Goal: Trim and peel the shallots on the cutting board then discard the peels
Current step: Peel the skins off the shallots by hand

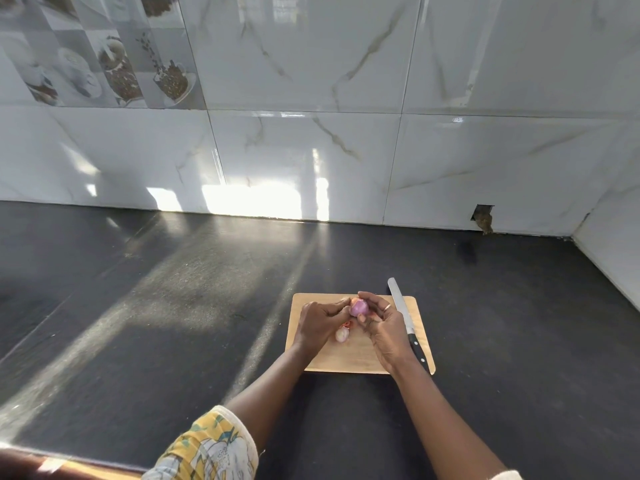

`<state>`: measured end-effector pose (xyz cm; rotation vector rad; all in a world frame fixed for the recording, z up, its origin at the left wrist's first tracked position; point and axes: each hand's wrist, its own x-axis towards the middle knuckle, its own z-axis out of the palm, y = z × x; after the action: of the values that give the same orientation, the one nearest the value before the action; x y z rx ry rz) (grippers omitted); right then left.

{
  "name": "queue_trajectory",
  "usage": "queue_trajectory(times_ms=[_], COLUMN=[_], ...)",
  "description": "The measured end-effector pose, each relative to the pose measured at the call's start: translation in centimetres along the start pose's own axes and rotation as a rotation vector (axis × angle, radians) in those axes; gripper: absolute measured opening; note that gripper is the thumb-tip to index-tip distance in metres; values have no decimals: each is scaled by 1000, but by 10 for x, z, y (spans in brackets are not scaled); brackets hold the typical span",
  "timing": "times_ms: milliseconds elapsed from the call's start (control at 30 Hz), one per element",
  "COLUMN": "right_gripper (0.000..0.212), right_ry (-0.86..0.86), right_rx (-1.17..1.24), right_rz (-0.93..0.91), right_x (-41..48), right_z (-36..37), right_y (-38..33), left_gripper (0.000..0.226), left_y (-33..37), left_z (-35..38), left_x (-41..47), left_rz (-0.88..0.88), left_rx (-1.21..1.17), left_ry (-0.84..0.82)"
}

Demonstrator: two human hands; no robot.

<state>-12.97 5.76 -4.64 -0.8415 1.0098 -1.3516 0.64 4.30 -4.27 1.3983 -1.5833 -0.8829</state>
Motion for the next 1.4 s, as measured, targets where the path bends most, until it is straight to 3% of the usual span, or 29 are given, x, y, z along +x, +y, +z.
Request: queue_trajectory(times_ms=[567,900,1133,1400], right_gripper=[33,48,44,43], right_ry=[9,2,-30,-14], right_rx=[-190,-356,-529,-633], right_rz=[-51,-74,-134,-171], right_x=[-7,-4,-5,-3], right_z=[-2,-2,0,1], right_y=[2,0,-1,-1], left_gripper=[22,20,26,13], left_y=[-4,-7,-11,-13], left_z=[1,-2,-3,-3], left_x=[6,3,6,6], left_rz=[64,40,10,17], left_rx=[132,-19,13,-95], left_ry=[38,-30,6,-3])
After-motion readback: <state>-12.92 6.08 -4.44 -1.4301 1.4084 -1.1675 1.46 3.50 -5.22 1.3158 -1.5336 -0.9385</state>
